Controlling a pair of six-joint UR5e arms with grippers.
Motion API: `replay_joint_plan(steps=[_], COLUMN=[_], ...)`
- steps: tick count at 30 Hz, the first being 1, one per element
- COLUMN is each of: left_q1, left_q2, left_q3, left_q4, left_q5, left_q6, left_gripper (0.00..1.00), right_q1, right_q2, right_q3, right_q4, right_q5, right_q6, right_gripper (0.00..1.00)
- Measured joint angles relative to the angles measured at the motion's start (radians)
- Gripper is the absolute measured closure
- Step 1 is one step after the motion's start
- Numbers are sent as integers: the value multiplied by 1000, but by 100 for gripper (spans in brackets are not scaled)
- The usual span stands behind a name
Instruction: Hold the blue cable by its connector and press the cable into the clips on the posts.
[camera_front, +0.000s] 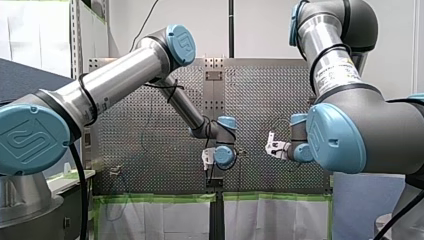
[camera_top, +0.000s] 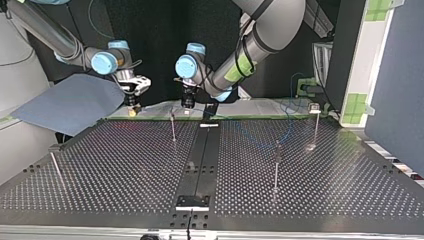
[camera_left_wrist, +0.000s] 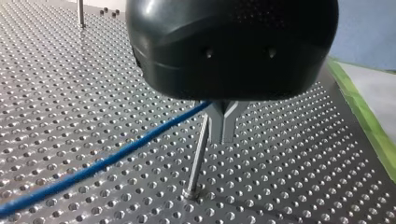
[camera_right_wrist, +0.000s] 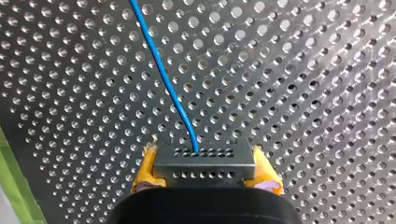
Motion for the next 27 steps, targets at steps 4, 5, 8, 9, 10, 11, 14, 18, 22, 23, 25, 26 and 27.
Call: replay_joint_plan(steps=[4, 5, 8, 9, 10, 11, 14, 18, 22, 23, 25, 26, 27], left_q1=[-1, -2, -4, -5, -5, -5, -4, 3, 9, 11, 15, 18, 20], left_q2=[0, 0, 0, 0, 0, 0, 0, -1, -18, -24, -31, -34, -36], left_q3=[0, 0, 0, 0, 0, 0, 0, 5, 30, 40, 55, 65, 73], left_q4=[0, 0, 0, 0, 0, 1, 3, 4, -12, -21, -34, -41, -46], left_q5=[4, 4, 7, 7, 8, 9, 16, 26, 31, 32, 33, 33, 33], left_q6=[0, 0, 0, 0, 0, 0, -1, -3, -6, -7, -10, -11, -12], left_gripper=[100, 100, 100, 100, 100, 100, 100, 100, 100, 100, 100, 100, 100], right_q1=[-3, -3, -3, -3, -3, -3, -4, -4, -4, -5, -5, -5, -6], right_q2=[1, 1, 1, 1, 1, 1, 1, 1, 2, 2, 2, 3, 3], right_q3=[-1, -1, -3, -4, -5, -6, -8, -13, -23, -26, -29, -30, -32], right_q4=[1, 1, 3, 4, 6, 7, 9, 8, 9, 9, 8, 7, 6], right_q5=[0, 0, 0, 0, 0, 0, 0, 0, -1, -1, -1, -1, -1], right_q6=[0, 0, -1, -1, -2, -3, -4, -5, -5, -5, -6, -5, -5], right_gripper=[100, 100, 100, 100, 100, 100, 100, 100, 100, 100, 100, 100, 100])
